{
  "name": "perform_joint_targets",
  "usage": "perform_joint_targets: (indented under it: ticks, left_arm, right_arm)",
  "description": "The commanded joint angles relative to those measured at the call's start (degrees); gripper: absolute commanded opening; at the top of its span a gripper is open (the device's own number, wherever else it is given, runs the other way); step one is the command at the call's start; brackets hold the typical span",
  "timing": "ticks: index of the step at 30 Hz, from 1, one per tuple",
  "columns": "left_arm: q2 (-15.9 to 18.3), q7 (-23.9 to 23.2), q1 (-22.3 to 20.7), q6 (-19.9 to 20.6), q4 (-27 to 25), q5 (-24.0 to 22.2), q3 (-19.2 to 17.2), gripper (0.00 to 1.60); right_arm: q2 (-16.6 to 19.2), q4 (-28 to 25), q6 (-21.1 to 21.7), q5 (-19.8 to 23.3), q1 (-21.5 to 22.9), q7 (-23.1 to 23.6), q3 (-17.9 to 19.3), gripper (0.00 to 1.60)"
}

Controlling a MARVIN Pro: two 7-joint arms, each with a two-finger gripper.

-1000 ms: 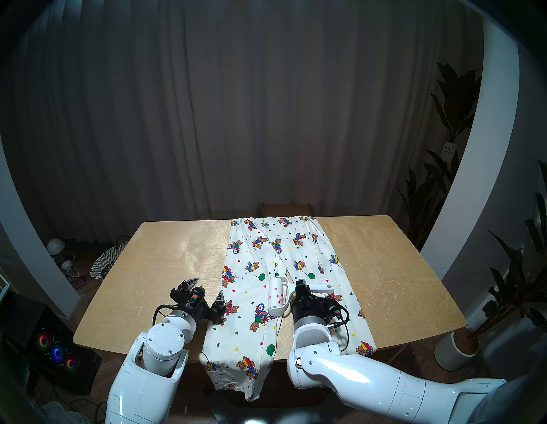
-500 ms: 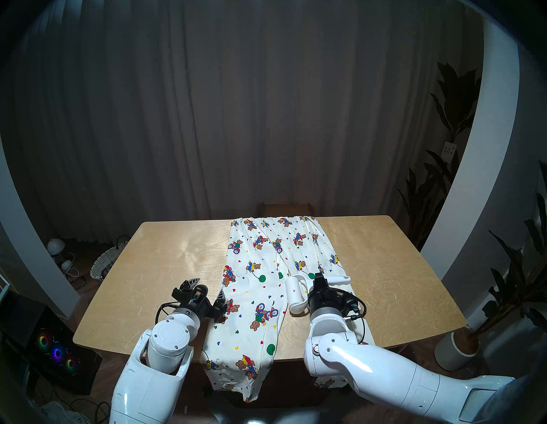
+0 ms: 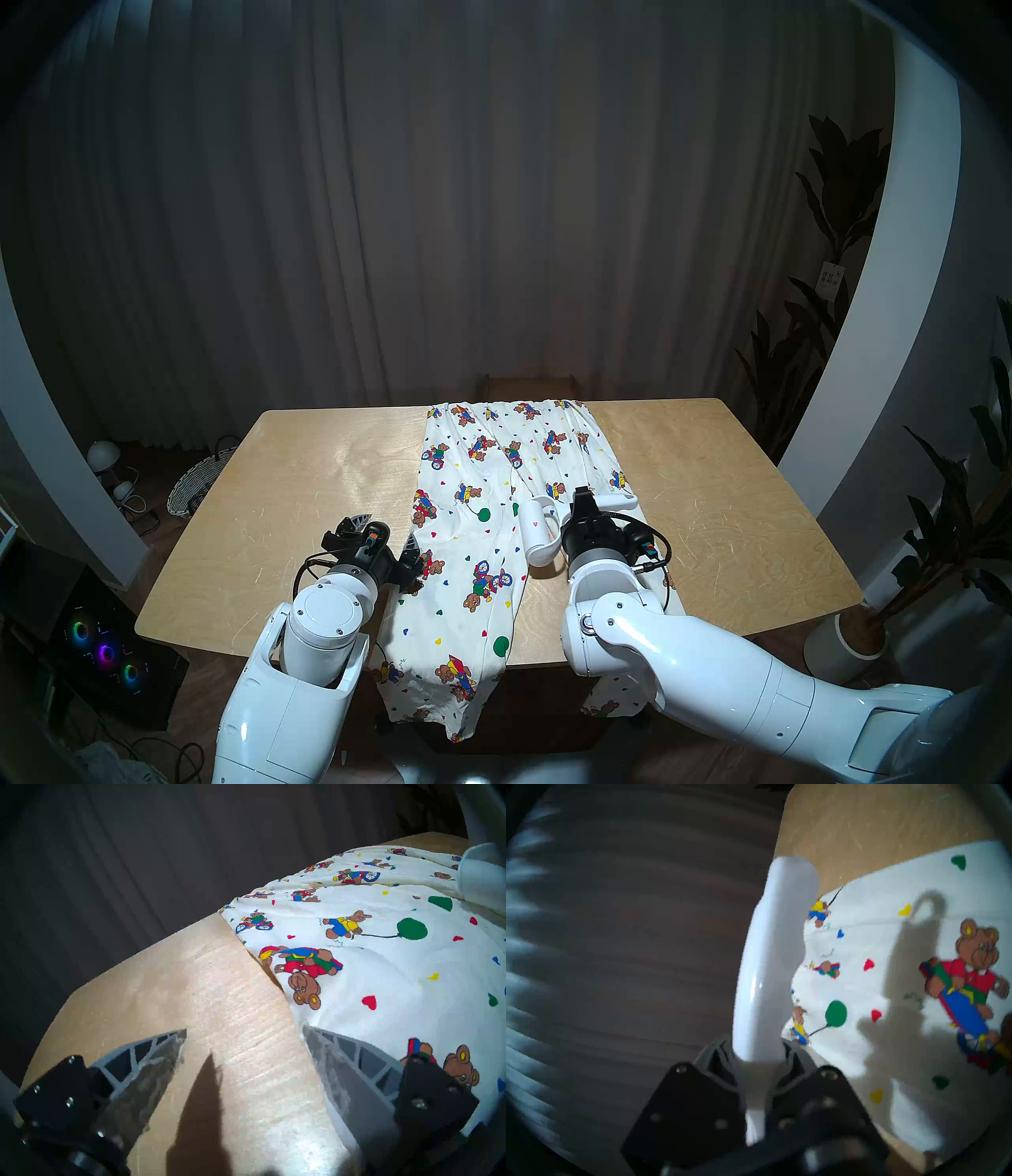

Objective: Remove lint and debris from pants with a lint roller

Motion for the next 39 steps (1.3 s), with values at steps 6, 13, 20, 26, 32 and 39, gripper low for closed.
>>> perform_joint_targets:
  ticks: [6,13,20,26,32,39]
  left_arm:
    - [-0.4,-0.4,3.0,3.6,4.8,-0.1,-0.1,1.6]
    - [-1.4,0.9,3.3,4.5,1.8,-0.6,-1.9,1.6]
    - [-5.2,3.8,4.5,3.6,-4.5,-3.6,-5.2,1.6]
    - [-6.6,-2.1,6.1,-3.7,-9.2,-13.4,-7.6,1.6]
    - [-9.1,-4.7,6.0,-9.0,-13.7,-21.7,-10.5,1.6]
    - [-10.2,-9.3,5.3,-11.5,-18.0,-31.1,-13.2,1.6]
  right_arm:
    - [-4.5,-1.1,2.5,-0.4,5.0,1.6,-0.2,0.0]
    - [-5.8,-0.1,3.5,-0.4,7.8,2.0,1.1,0.0]
    - [-5.7,2.1,4.5,0.7,8.3,3.1,3.0,0.0]
    - [-4.9,3.1,4.8,1.0,7.8,3.2,3.7,0.0]
    - [-3.8,3.5,4.4,1.2,7.5,3.3,4.6,0.0]
    - [-1.7,1.4,2.3,5.3,5.7,2.9,10.0,0.0]
